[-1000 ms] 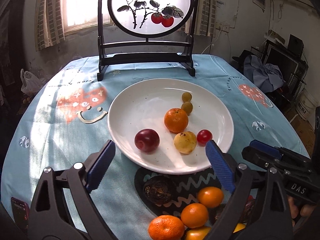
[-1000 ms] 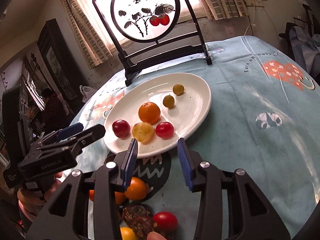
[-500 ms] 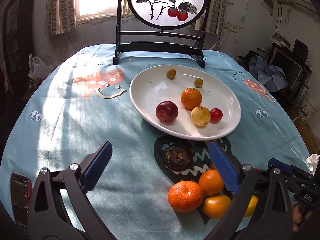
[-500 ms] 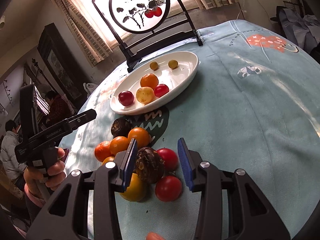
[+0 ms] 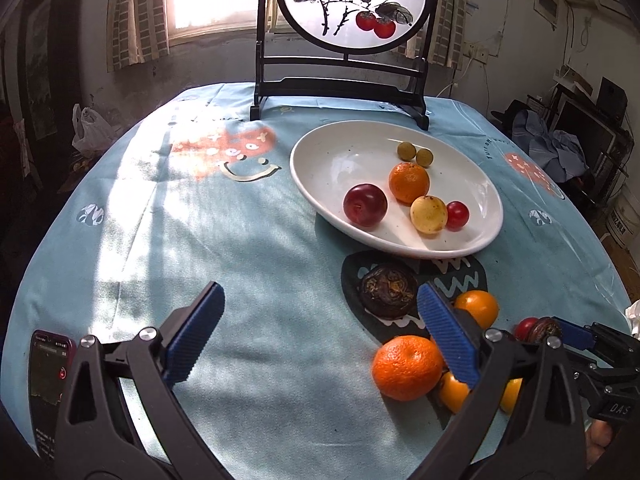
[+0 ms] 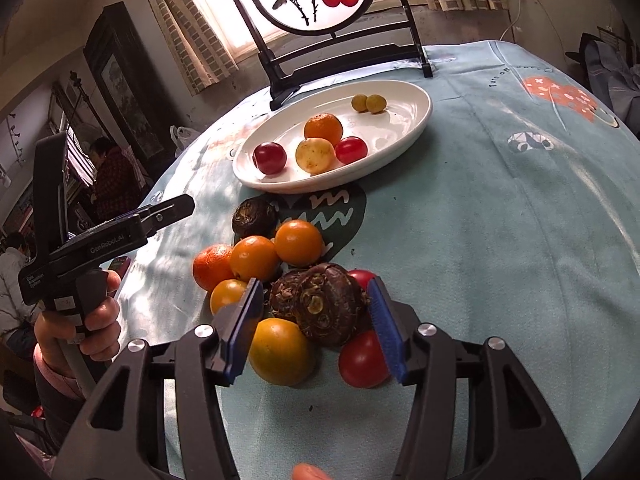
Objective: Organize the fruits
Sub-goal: 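Grasp a brown wrinkled fruit with the right tool while the left tool grasps a tangerine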
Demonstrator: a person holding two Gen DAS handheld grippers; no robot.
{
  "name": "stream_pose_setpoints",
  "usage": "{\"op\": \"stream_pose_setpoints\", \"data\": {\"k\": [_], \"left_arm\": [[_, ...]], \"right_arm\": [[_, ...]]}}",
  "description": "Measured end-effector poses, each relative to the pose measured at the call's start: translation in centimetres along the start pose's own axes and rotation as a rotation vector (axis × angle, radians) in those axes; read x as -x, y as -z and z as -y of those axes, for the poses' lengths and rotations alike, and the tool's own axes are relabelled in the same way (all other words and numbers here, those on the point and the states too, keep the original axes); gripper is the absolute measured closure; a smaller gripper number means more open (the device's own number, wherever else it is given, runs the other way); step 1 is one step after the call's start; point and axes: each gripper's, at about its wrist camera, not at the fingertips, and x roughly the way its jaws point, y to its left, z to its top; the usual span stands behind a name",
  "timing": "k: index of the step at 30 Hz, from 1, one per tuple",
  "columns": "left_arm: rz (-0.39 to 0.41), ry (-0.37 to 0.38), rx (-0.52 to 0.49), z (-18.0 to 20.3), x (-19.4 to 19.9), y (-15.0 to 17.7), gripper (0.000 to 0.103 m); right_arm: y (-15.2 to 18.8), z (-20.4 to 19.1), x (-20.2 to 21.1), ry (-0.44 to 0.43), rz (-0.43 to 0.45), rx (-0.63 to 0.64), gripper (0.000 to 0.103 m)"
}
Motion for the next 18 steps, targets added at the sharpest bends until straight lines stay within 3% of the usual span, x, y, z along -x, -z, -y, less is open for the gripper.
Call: {"op": "stream_pose_setpoints", "data": {"k": [3,7,14,18], "left_arm": [[-0.003,-0.002,0.014,-0.5,0.0,0.1,0.004],[-0.012,-0.01,0.022,-0.9,-0.2,0.1,0.004],[-0.03,-0.02,0.02,-1.0,-0.8,0.2,0.004],[-0.041,-0.008,0.012,-1.0,-0.9,0.3,0.004]], "right_arm": [[0.0,-0.2,0.0,0.028,-0.001,0.014,0.055],[0.1,-0.8,-0.2,0.069,-0.007,0.04,0.057],[0.4,-3.7,-1.3,0.273,-0.029,0.21,0.06],[0.2,-2.3,-1.0,0.228,-0.023,0.147,0.063]]}}
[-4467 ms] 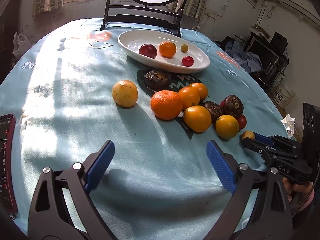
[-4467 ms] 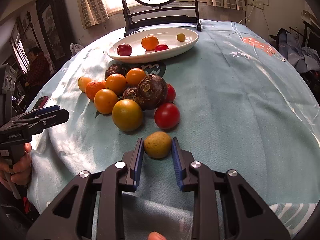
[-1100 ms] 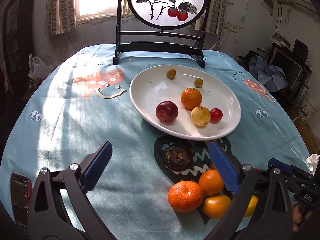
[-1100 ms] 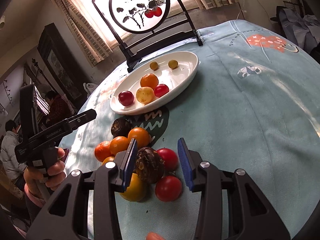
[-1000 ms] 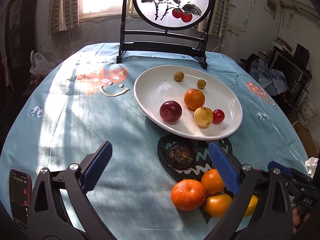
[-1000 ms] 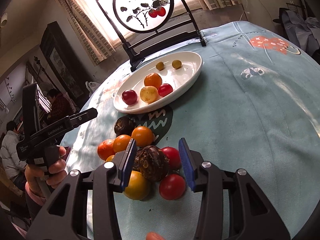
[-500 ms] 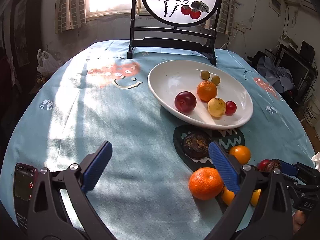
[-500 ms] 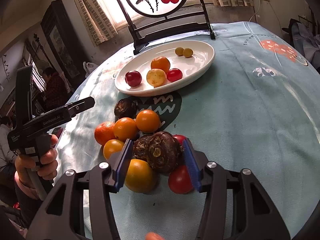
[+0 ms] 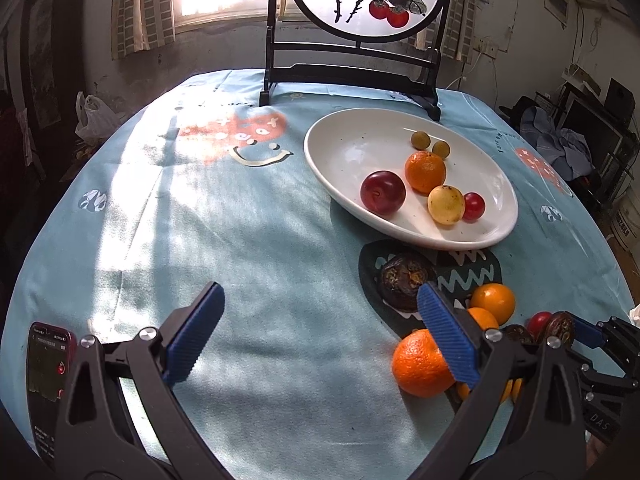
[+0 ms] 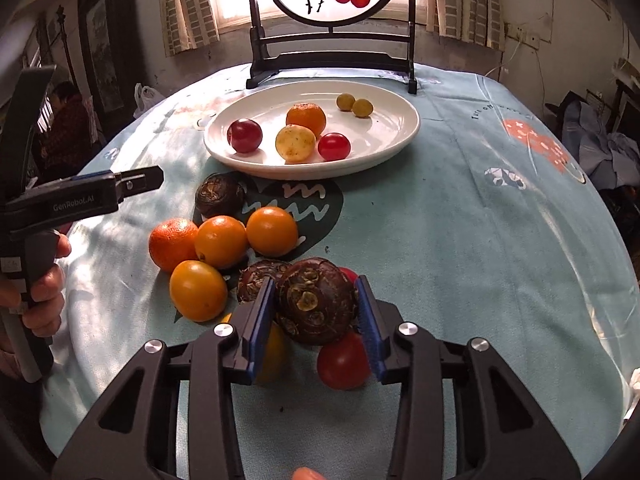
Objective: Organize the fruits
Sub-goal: 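Grasp a brown wrinkled fruit with the right tool while the left tool grasps a tangerine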
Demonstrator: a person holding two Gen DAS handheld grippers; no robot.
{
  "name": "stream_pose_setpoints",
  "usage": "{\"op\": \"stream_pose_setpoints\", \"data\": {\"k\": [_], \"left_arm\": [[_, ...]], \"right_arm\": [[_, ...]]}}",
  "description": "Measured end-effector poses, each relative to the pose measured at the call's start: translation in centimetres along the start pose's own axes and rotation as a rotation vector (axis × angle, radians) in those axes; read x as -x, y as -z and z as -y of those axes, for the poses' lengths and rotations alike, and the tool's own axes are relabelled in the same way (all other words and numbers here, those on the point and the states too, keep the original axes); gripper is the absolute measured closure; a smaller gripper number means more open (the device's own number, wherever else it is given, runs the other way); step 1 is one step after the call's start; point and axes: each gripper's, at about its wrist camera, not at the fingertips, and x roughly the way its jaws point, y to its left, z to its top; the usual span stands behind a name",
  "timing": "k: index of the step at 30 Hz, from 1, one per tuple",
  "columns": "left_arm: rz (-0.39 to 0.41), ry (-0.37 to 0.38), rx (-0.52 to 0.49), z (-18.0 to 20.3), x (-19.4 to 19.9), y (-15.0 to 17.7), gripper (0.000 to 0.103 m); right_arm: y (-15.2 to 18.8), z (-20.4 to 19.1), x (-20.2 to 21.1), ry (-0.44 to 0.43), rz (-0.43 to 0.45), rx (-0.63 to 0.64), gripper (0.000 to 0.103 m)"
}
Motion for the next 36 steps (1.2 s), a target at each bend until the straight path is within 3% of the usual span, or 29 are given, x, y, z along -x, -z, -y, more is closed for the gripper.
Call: {"op": "stream_pose_setpoints", "data": {"k": [4,6,9,12,17,28,31,36], "left_arm": [[-0.01,0.072,-0.033,0.1,0.1,0.2,0.005],[-0.02,0.152,-0.055,0.3,0.1,0.5,0.007],[-0.043,0.262,-0.113,0.9,0.3,1.1,0.02],[-0.062,0.327,-0.174,2.0,0.3,1.8,0.03],[-0.116,0.352,-0.223,3.0,-0.6,2.6,0.047],[-0.155,0.37,-0.204,2.8,-1.4,2.8,0.048],[-0.167,0.398,-0.192,2.7,-1.5,2.8,0.056],[-0.169,0.403,-0.195,2.8,-1.5,2.9,0.058]], "right_arm": [[-0.1,3.0,1.4,-0.181,0.107,-0.176,0.062],[0.0,4.0,1.8,-0.201,0.138,-0.224,0.063],[-0.1,4.2,2.0,-0.218,0.148,-0.237,0.062],[-0.1,3.9,2.0,-0.22,0.149,-0.229,0.062],[-0.1,3.9,1.9,-0.217,0.143,-0.23,0.062],[0.0,3.8,2.1,-0.221,0.147,-0.218,0.062],[0.0,3.8,2.0,-0.221,0.141,-0.22,0.062],[-0.1,3.9,2.0,-0.224,0.139,-0.221,0.062]]}}
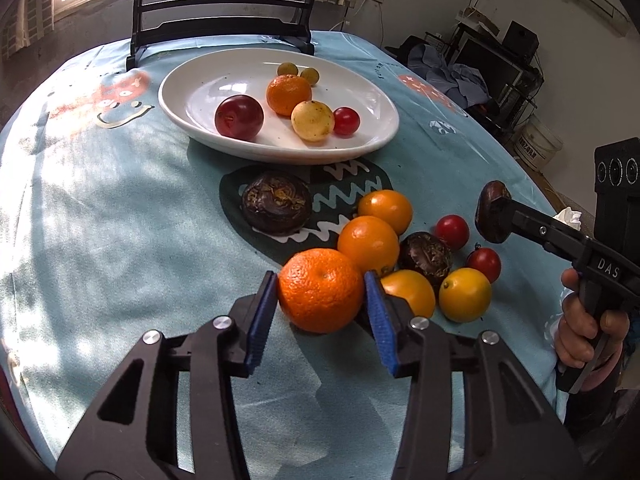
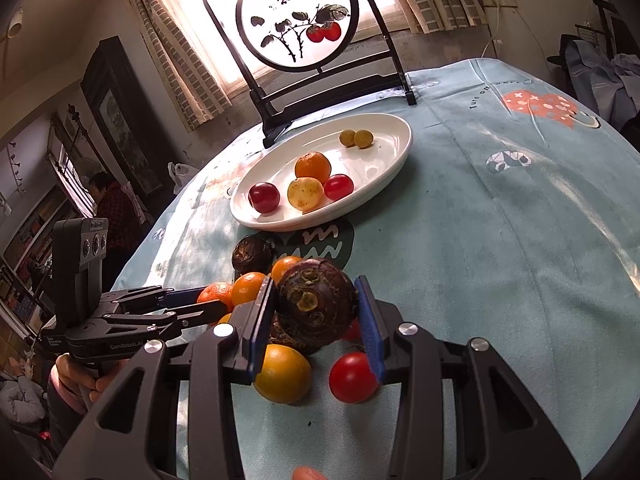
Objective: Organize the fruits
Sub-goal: 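Grasp a brown wrinkled fruit with the right tool while the left tool grasps a tangerine, then carry the brown fruit into the white plate and open the right tool while the left tool releases the tangerine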
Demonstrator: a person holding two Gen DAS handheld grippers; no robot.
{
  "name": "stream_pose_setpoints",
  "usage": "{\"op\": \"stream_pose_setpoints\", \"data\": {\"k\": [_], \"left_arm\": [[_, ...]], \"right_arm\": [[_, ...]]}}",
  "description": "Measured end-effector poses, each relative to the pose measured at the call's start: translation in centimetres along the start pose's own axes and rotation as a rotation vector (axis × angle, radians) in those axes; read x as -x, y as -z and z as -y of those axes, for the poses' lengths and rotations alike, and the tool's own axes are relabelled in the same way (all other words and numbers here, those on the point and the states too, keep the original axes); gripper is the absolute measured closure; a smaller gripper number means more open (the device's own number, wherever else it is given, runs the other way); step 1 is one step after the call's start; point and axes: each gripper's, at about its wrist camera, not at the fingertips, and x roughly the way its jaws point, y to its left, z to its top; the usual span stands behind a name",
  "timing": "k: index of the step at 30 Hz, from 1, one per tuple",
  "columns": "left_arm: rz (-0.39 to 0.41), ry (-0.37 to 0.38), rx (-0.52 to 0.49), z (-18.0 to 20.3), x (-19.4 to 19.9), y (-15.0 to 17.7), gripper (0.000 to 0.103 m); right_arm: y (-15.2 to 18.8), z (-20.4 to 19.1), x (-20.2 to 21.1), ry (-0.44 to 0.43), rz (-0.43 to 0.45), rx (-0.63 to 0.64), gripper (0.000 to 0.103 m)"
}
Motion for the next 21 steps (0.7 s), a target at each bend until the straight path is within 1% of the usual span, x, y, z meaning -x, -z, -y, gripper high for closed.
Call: {"op": "stream_pose_setpoints", "data": {"k": [5,8,10,13,17,19,21], "left_arm": [[0.004,0.0,0.004,0.1,0.2,0.0,0.058],[0.019,-0.017,0.021,-0.2,0.5,-0.1,0.058],[0.043,-0.014,0.041,-0.5,1.0,-0.2,0.058],[0.107,-0.009,0.054,-0.7,2.1,-0.9,0.058],[0.189,-0.046,0.081,-0.5,2.8,-3.7,0.058],[0.226,-0.098,0.085,-0.5,2.6,-5.5,0.058],[0.247,-0.148,0.097,-1.0,2.0,-7.2,0.058]], "right_arm": [[0.0,0.0,0.0,-0.003,0.003,0.001,0.062],[0.0,-0.2,0.1,-0.011,0.011,0.005,0.062],[0.0,-0.4,0.3,-0.016,0.023,0.011,0.062],[-0.6,-0.7,0.2,-0.043,0.037,0.023,0.062],[-3.6,-1.2,-0.8,-0.04,0.072,0.051,0.062],[-5.7,-1.0,-1.9,-0.027,0.104,0.053,0.062],[-7.6,-0.5,-3.5,0.007,0.12,0.06,0.062]]}}
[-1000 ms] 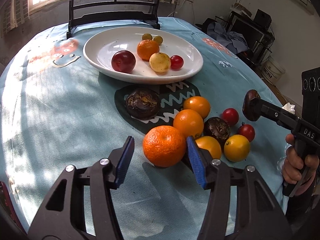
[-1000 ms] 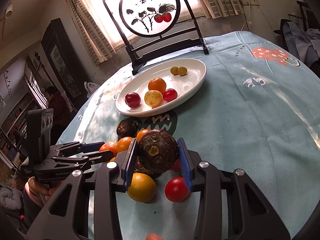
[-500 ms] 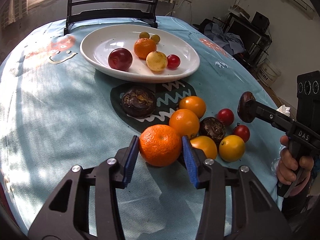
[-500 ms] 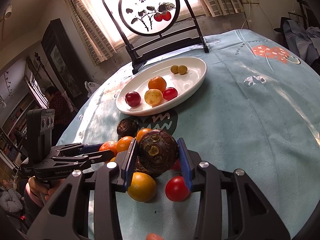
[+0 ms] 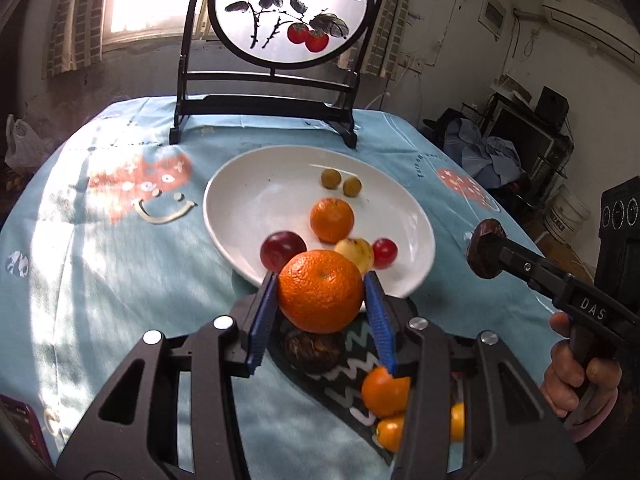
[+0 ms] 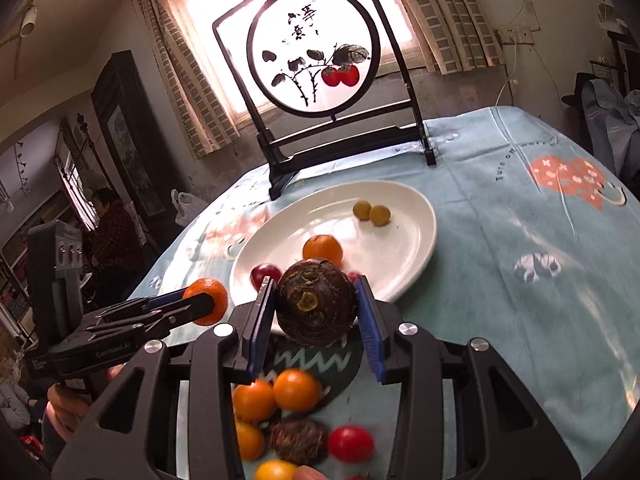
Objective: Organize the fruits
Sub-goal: 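Carry the brown fruit into the white plate and open the right tool while the left tool releases the tangerine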
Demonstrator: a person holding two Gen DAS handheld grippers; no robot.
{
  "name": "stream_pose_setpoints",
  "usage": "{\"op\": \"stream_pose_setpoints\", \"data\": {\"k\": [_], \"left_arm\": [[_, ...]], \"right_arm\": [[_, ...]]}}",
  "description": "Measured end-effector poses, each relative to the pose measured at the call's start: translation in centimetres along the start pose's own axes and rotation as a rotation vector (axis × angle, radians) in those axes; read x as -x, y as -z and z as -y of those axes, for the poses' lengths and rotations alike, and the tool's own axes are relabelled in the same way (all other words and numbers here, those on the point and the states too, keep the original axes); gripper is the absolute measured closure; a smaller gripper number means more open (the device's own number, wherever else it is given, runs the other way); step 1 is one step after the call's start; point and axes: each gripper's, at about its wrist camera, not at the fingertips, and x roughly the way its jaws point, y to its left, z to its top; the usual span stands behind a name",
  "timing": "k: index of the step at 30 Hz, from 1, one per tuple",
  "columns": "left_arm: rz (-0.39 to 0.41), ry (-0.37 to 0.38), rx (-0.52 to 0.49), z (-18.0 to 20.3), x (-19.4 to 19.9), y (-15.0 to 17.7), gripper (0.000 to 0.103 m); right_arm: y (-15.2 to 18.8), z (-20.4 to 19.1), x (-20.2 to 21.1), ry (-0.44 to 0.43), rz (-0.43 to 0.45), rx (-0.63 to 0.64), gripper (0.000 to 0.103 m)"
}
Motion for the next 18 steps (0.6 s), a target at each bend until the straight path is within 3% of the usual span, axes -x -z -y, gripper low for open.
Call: {"op": "stream_pose_setpoints", "data": {"k": [6,13,15,17,18], "left_arm": [[-0.013,-0.06,0.054,-1.6,-3.6,-2.7,0.058],[-0.021,-0.092,0.069,-2.7,-5.9,-4.1,0.058],[-0.023,-0.095,0.082,-3.0,-6.1,-4.2,0.055],[-0.013,-0.094,0.088,-2.9,-5.4,-4.0,0.03],[0.004,-0.096,0.095,-2.8,-4.7,-4.0,0.025]], "right_arm": [[-1.5,2.3,-5.0,0.039,-0.058,-0.034,0.062],[-2.4,3.6,-6.7,0.023,-0.085,-0.056,0.061],[-2.5,3.8,-6.9,0.013,-0.094,-0.068,0.056],[-2.5,3.8,-6.6,0.018,-0.106,-0.074,0.051],[-2.5,3.8,-6.3,0.006,-0.105,-0.078,0.051]]}}
